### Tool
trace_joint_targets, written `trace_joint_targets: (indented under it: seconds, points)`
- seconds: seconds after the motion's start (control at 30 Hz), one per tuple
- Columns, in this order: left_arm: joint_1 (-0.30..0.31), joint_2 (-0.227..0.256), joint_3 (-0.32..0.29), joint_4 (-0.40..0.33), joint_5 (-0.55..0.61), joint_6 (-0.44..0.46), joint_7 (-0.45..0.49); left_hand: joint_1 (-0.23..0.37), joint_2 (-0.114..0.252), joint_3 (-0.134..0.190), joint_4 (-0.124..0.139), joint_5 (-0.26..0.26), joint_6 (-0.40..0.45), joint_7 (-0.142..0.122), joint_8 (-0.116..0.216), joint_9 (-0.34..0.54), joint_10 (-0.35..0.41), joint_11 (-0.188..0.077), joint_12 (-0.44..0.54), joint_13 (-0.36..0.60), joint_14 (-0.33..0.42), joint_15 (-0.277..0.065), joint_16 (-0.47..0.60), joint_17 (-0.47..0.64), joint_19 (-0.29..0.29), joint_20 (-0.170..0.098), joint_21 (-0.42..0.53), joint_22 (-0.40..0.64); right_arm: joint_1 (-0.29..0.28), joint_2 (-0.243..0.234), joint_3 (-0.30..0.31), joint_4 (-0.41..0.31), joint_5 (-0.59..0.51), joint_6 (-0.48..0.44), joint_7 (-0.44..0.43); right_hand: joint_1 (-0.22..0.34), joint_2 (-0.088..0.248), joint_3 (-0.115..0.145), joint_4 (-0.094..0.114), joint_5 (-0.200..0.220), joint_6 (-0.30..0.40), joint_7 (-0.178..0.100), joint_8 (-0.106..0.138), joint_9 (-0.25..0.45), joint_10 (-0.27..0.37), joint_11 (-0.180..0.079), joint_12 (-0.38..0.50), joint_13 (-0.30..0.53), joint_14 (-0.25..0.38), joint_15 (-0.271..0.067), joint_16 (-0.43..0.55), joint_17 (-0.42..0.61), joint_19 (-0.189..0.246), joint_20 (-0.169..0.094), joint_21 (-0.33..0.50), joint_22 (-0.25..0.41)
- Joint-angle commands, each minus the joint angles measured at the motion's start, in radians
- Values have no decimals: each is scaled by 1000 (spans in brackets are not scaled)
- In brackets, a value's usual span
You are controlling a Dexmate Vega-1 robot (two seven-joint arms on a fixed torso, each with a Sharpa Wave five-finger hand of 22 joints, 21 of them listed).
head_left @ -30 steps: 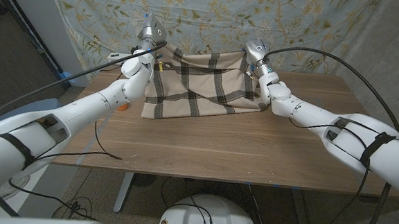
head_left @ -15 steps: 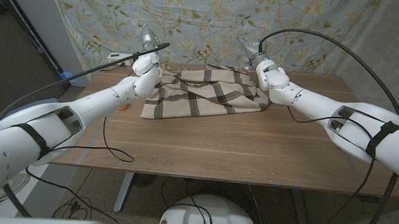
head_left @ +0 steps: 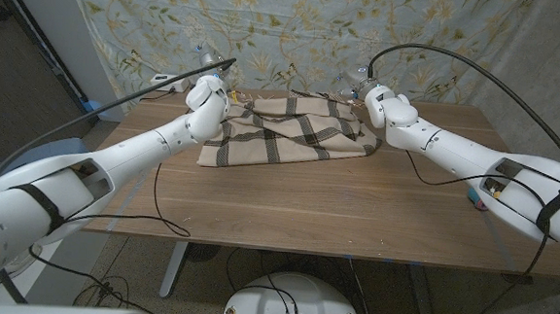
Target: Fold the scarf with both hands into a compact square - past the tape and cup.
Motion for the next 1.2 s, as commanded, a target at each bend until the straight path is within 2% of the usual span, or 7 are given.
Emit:
trace_joint_targets:
  seconds: [0.03, 0.17, 0.4, 0.53, 0.63, 0.77, 1.2]
  points:
    - [111, 61, -120, -213, -304, -15, 16, -47, -60, -40, -16, 10, -32, 16, -12, 2, -35, 26, -17, 4, -43, 7, -19, -2, -25, 17, -18, -3, -102, -78, 84, -180, 33, 15, 99, -20, -2, -2, 10, -3, 1, 7, -8, 1, 13, 4, 0, 3, 14, -70, 6, 1, 4, 13, -3, 1]
    - [136, 86, -146, -257, -373, -28, 5, -68, -92, -61, -26, 18, -71, 29, -19, 2, -76, 44, -29, 5, -77, 21, -28, -2, -42, 33, -32, -3, -138, -86, 122, -206, 80, 46, 109, -76, 2, -13, 43, -3, -14, 11, -22, 2, 7, 9, -7, 0, -8, -66, -1, -3, -11, 35, -19, 1]
    - [191, 126, -189, -342, -478, -27, -7, -104, -132, -95, -30, 33, -131, 37, -20, 3, -144, 76, -38, 9, -143, 50, -35, 0, -55, 62, -51, -3, -184, -87, 159, -234, 132, 65, 138, -142, 13, -20, 82, -1, -36, 13, -37, 3, -17, 23, -19, -2, -54, -50, -14, -7, -44, 35, -45, 2]
    - [223, 154, -215, -389, -549, -44, -2, -120, -145, -109, -30, 38, -164, 32, -23, 3, -176, 87, -41, 10, -166, 63, -34, 1, -60, 63, -59, -2, -202, -82, 184, -231, 190, 84, 162, -208, 16, -28, 112, 1, -61, 16, -46, 3, -44, 36, -26, -3, -93, -32, -22, -10, -69, 83, -72, 0]
    - [237, 171, -229, -415, -600, -57, -15, -131, -155, -119, -30, 43, -190, 26, -23, 4, -200, 94, -40, 11, -188, 79, -34, 1, -78, 62, -72, -3, -214, -83, 190, -232, 205, 94, 158, -238, 13, -32, 118, 3, -77, 23, -51, 3, -57, 47, -28, -4, -108, -19, -25, -13, -79, 96, -85, 0]
    - [251, 190, -244, -447, -669, -62, -52, -143, -166, -134, -32, 52, -235, 33, -23, 4, -249, 108, -42, 12, -227, 99, -36, 2, -102, 62, -90, -3, -227, -88, 191, -243, 210, 102, 163, -263, 14, -37, 125, 4, -81, 25, -50, 4, -60, 49, -27, -4, -116, -13, -25, -14, -90, 75, -96, 0]
    - [269, 261, -214, -519, -686, -69, -175, -130, -200, -156, -54, 68, -289, 45, -17, 4, -301, 113, -38, 13, -276, 124, -36, 0, -117, 63, -111, -2, -261, -99, 182, -281, 203, 85, 197, -310, 20, -42, 132, 7, -82, 27, -48, 4, -69, 52, -26, -4, -131, -6, -25, -15, -100, 64, -110, 1]
